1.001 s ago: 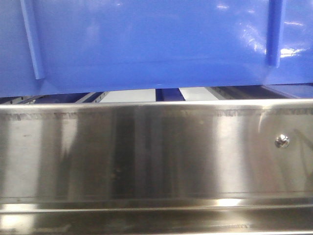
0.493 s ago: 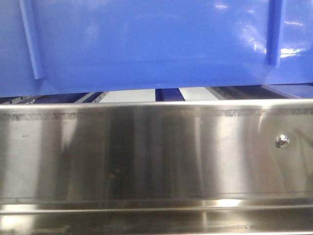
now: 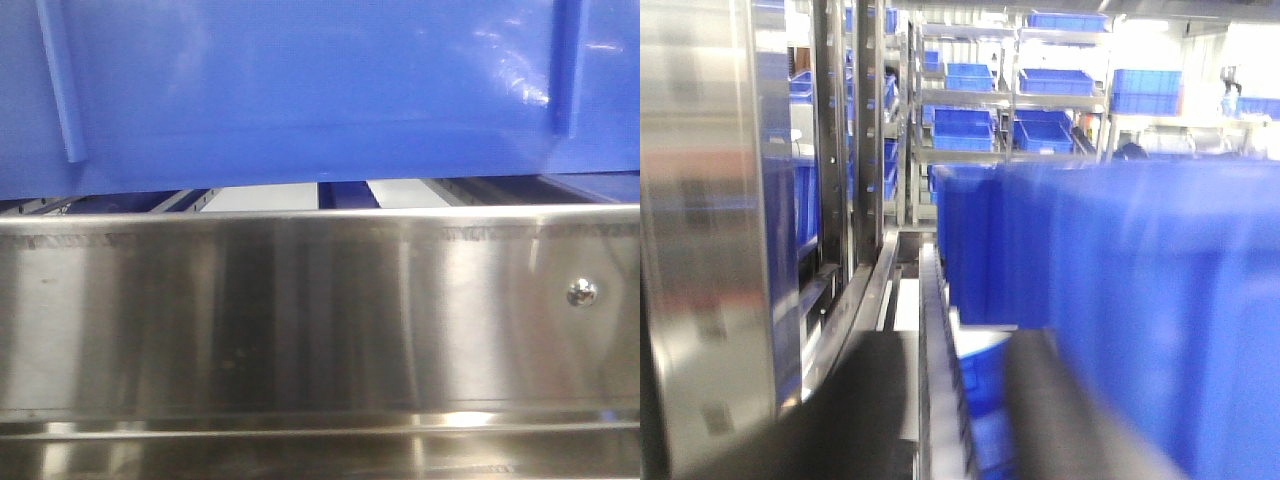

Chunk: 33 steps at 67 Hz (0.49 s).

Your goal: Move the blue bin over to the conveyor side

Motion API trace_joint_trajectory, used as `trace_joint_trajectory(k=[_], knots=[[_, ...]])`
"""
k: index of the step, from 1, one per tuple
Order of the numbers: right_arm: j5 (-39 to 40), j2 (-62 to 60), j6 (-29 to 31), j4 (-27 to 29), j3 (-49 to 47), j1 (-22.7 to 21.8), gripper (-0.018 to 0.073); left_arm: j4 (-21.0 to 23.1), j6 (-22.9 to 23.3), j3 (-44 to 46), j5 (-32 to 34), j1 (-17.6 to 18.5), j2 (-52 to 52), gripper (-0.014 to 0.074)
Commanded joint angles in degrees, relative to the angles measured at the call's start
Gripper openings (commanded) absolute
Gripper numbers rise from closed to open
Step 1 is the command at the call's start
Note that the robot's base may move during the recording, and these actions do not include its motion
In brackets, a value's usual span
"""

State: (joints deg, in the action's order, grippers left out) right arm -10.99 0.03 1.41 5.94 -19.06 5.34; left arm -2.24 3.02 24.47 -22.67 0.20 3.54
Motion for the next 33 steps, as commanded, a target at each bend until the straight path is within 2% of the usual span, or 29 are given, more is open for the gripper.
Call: trace_joint_trajectory(k=[1, 6, 14, 26, 33], knots=[[-1.5, 1.8, 0.1, -0.1, -6.0, 0.0, 0.0203, 0.0, 0.0, 7.2, -5.5, 0.3, 3.4, 0.0317], [-1.5, 4.9, 0.1, -0.1, -10.5, 0.0, 0.0372, 0.3, 0.0, 11.6, -7.4, 0.3, 6.9, 0.0373], [-2.0, 11.2, 0.1, -0.1, -16.9, 0.0, 0.0570, 0.5, 0.0, 18.9, -9.4, 0.3, 13.6, 0.0428], [-3.0, 21.2, 0.1, -0.1, -25.3, 0.0, 0.0559, 3.6, 0.0, 29.3, -16.1, 0.3, 24.3, 0.0497], [-4.4, 27.3, 0.1, -0.1, -30.1, 0.0, 0.0559, 4.3, 0.0, 35.5, -15.8, 3.0, 29.6, 0.0497]])
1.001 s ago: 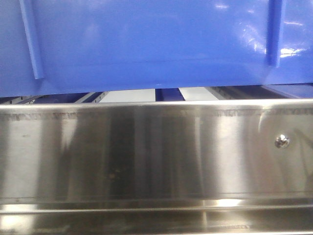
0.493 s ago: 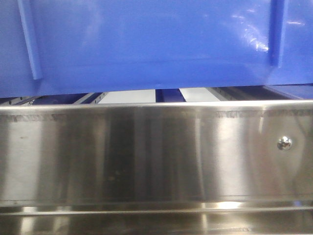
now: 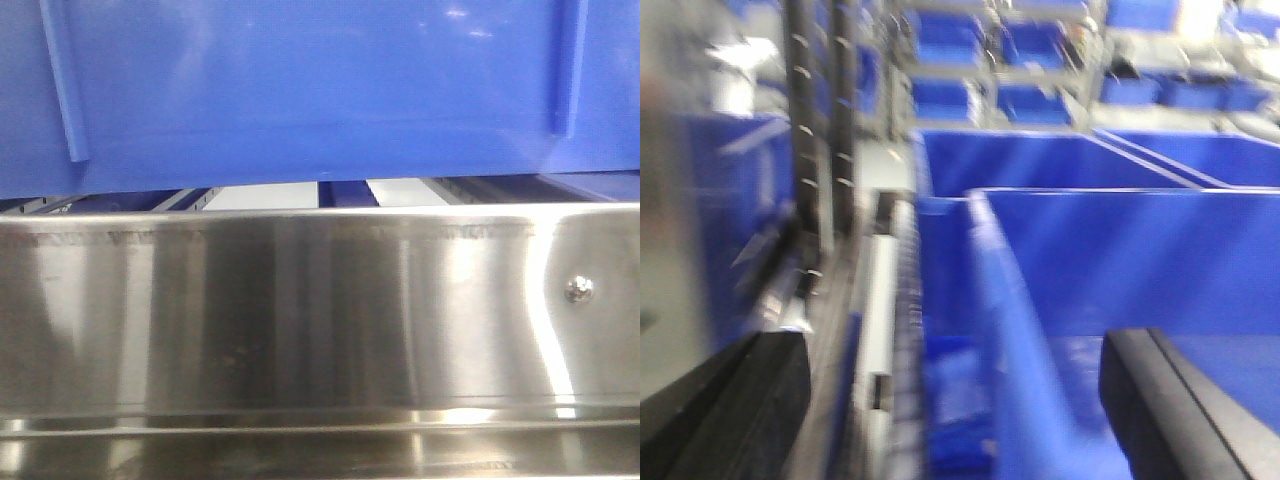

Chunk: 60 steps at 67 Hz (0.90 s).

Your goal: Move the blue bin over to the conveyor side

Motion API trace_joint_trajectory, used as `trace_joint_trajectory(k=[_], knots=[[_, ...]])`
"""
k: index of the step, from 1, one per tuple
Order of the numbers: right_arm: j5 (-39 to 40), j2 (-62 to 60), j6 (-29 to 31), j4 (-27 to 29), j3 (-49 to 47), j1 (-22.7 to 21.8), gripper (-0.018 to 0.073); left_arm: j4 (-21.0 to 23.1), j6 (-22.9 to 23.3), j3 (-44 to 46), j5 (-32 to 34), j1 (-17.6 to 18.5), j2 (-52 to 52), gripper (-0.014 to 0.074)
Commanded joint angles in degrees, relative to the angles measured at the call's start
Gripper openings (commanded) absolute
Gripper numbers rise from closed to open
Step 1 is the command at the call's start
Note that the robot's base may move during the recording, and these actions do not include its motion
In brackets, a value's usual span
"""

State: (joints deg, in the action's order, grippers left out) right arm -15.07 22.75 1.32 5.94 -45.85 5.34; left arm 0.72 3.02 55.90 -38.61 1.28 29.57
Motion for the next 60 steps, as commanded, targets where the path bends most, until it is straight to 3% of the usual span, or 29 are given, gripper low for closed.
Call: trace_joint_trajectory(k=[1, 11, 30, 39, 48, 60], knots=[[-0.4, 5.2, 0.2, -0.1, -3.8, 0.0, 0.0559, 1.3, 0.0, 4.6, 0.4, 2.3, 4.1, 0.0498], [-7.7, 12.3, 0.2, -0.1, -10.9, 0.2, 0.0559, 1.3, 0.0, 11.3, -3.2, 6.6, 11.1, 0.0498], [-28.1, 27.9, 1.3, -0.1, -28.7, 5.2, 0.0559, 1.1, 0.0, 26.4, -17.9, 13.4, 28.5, 0.0498], [-36.8, 35.1, 1.9, -0.1, -36.9, 6.1, 0.0559, -1.4, 1.1, 32.7, -21.7, 14.0, 34.3, 0.0498], [-44.7, 40.8, 1.9, -0.1, -43.8, 6.1, 0.0559, -10.3, 7.4, 37.7, -25.8, 13.9, 39.0, 0.0498], [-52.2, 46.7, 1.9, -0.1, -49.4, 6.1, 0.0559, -11.2, 9.3, 39.9, -27.9, 13.9, 43.2, 0.0498]])
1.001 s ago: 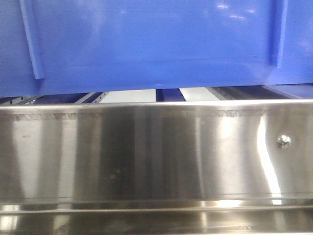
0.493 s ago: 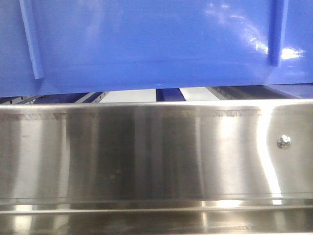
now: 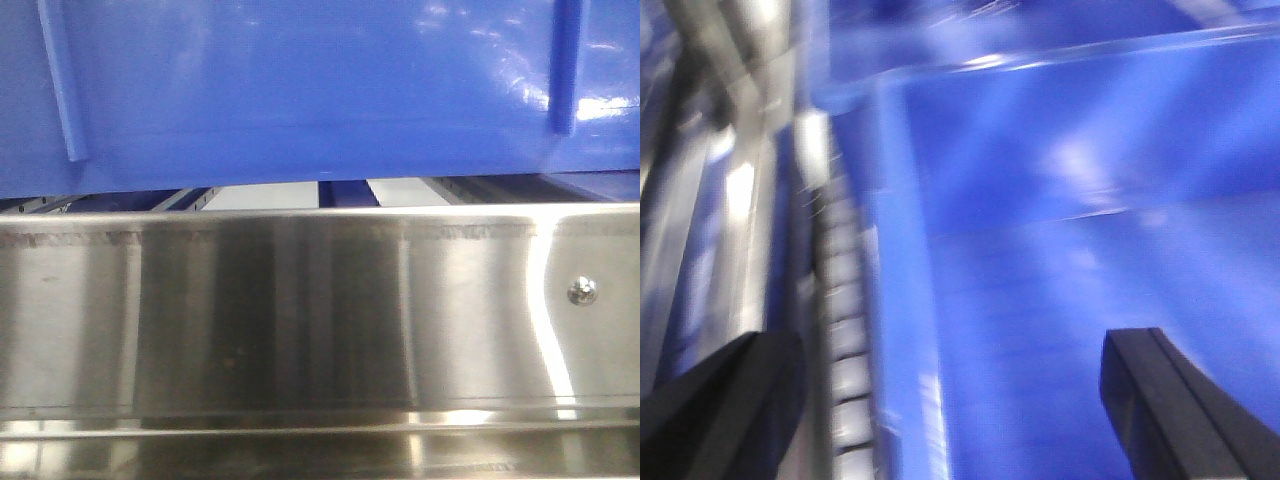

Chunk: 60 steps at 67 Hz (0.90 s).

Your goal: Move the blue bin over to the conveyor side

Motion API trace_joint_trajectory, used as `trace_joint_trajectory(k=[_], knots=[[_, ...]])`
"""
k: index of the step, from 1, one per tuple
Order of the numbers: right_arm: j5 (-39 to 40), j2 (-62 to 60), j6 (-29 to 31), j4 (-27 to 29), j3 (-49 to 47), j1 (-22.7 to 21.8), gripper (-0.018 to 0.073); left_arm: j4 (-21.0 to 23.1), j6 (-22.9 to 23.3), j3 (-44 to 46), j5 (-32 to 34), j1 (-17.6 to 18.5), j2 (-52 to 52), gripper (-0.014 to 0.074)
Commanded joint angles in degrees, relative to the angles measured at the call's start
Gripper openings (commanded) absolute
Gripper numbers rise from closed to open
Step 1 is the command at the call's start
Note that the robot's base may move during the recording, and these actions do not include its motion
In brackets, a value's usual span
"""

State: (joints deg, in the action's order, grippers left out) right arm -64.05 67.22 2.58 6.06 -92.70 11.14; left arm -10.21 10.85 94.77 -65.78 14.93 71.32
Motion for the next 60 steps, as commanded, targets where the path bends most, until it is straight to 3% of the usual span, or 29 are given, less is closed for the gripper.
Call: trace_joint_trajectory(k=[1, 13, 18, 30, 60], knots=[[-3.8, 2.6, 0.6, -0.3, -2.9, 0.3, 0.0559, -0.3, 1.4, 1.1, -0.8, 0.3, 1.9, 0.0498], [-5.9, 7.1, 0.3, -6.1, -6.3, 0.3, 0.0559, 4.2, 1.4, 1.1, -1.9, -2.4, 4.6, 0.0498], [-5.9, 7.7, -0.6, -6.1, -6.6, 0.4, 0.0559, 4.4, 1.0, 1.1, -2.8, -4.0, 5.1, 0.0498], [-5.9, 8.4, -2.1, -6.1, -6.6, 1.5, 0.0559, 8.3, -5.0, 1.1, -4.2, -7.4, 6.0, 0.0498], [-5.9, 14.3, -4.5, -8.4, -6.5, 1.5, 0.0559, 6.8, -5.3, 1.1, -4.2, -7.7, 11.3, 0.0498]])
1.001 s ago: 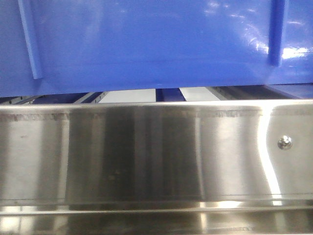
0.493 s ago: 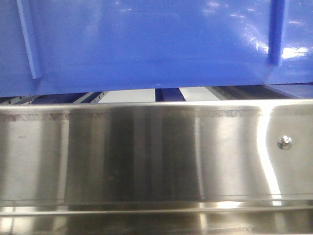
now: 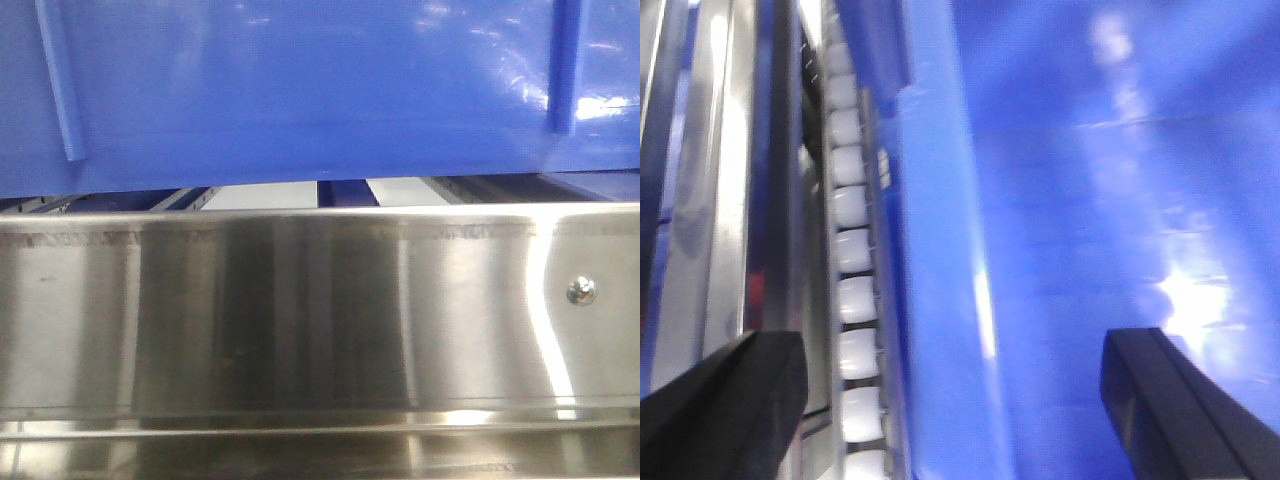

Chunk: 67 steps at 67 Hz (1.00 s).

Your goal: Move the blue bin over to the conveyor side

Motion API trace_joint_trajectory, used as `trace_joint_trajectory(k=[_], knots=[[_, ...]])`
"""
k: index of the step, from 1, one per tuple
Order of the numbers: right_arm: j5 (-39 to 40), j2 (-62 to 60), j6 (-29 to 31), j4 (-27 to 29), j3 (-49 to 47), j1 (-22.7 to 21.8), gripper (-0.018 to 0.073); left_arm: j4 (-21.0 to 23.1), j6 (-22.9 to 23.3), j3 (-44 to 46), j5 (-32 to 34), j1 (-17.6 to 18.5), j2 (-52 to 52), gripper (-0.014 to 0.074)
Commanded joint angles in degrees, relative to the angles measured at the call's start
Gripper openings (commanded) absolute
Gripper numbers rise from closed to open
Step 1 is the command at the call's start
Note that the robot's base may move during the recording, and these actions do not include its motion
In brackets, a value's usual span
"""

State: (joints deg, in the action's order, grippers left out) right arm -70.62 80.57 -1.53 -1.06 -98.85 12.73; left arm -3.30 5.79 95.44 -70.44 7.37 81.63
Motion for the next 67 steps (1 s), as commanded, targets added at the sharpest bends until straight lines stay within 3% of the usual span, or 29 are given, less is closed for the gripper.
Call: trace_joint_trajectory(k=[1, 67], knots=[[0.7, 1.2, -0.4, -1.4, -0.3, -0.1, 0.0559, -0.1, -0.2, 0.4, 0.5, -0.1, 1.2, 0.0498], [0.7, 5.1, -1.0, -1.4, 2.5, -0.1, 0.0559, 0.2, 0.4, 0.4, 2.8, -0.1, 4.8, 0.0498]])
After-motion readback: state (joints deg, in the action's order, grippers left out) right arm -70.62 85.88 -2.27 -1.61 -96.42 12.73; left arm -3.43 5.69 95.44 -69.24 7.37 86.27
